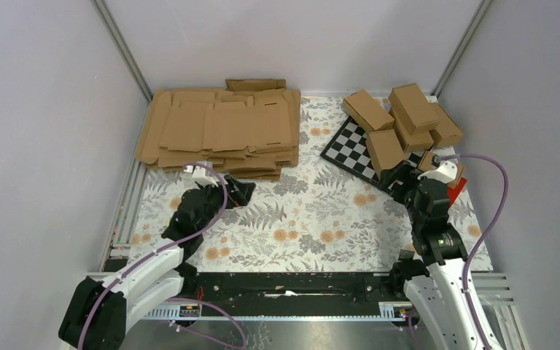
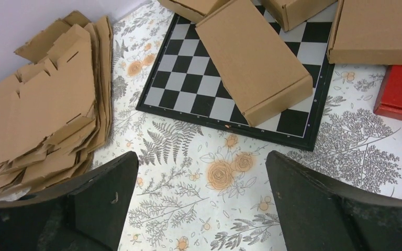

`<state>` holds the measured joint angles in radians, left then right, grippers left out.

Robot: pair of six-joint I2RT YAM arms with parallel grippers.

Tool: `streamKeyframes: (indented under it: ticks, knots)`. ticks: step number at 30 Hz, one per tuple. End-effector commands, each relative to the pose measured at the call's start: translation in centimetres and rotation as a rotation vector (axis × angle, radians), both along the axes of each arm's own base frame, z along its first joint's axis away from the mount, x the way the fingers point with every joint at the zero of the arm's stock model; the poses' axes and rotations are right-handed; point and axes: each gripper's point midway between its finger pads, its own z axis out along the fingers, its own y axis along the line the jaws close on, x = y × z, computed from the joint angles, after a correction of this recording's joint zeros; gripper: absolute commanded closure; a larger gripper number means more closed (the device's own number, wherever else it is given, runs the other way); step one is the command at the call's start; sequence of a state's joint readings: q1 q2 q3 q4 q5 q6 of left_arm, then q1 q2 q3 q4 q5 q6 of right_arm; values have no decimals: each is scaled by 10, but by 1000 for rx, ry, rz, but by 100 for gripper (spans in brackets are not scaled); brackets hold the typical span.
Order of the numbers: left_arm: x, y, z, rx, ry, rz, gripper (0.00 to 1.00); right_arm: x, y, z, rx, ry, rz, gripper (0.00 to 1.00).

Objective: Fold the paper box

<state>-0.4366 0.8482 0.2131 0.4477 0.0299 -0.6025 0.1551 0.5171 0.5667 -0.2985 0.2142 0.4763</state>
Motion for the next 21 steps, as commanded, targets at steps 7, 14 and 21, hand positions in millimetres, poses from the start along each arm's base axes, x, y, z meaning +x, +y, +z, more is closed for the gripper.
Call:
streamKeyframes:
  ticks: [7,14,21]
  knots:
    - [39,37,40,-14,75,321,1,15,19,38,45,-40,83,0]
    - [94,74,40,-118,210,482,1,16,36,39,75,-32,176,0]
    - [130,131,42,-203,252,690,9,14,39,34,93,-32,187,0]
